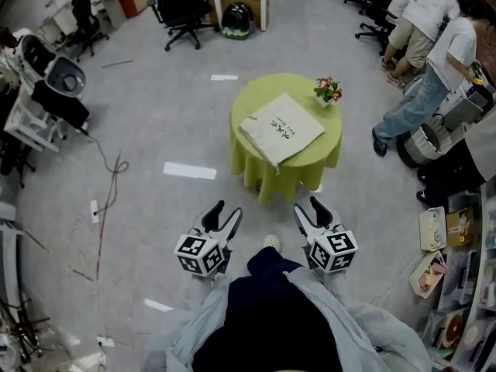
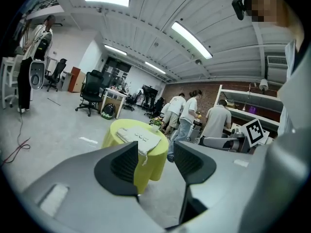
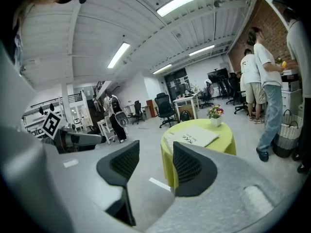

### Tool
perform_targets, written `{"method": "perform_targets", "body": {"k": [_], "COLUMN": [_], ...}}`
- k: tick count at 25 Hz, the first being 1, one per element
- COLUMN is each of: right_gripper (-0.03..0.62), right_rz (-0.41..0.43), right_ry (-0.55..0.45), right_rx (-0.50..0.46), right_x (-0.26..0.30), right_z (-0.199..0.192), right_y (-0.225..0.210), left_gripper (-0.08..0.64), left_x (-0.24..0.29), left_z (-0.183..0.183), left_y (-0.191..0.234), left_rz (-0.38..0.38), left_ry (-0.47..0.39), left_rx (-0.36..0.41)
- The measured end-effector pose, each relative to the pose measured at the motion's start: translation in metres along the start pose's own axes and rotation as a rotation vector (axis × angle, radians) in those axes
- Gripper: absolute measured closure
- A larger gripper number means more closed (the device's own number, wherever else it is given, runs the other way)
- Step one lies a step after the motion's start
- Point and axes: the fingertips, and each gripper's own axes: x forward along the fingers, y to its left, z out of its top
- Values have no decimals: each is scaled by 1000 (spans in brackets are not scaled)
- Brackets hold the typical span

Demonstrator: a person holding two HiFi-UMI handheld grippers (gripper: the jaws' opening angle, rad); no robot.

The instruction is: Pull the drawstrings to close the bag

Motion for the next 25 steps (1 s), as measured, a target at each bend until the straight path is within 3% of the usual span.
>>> {"method": "perform_targets", "body": {"k": [10, 17, 25], "right_gripper": [380, 380, 382], "right_rz": [27, 43, 24], "right_ry": [12, 39, 42], "right_rx": [-2, 32, 61], "right_x": [51, 55, 67], "right_z": [13, 3, -1], "right_y": [-40, -38, -48], "left_gripper": [333, 333, 333], "left_x": [56, 64, 86], "left_z": [14, 1, 4], "left_y": [20, 17, 24], "left_rz": [7, 7, -24], "left_ry": [7, 53, 91], "left_rx": [15, -13, 10]}}
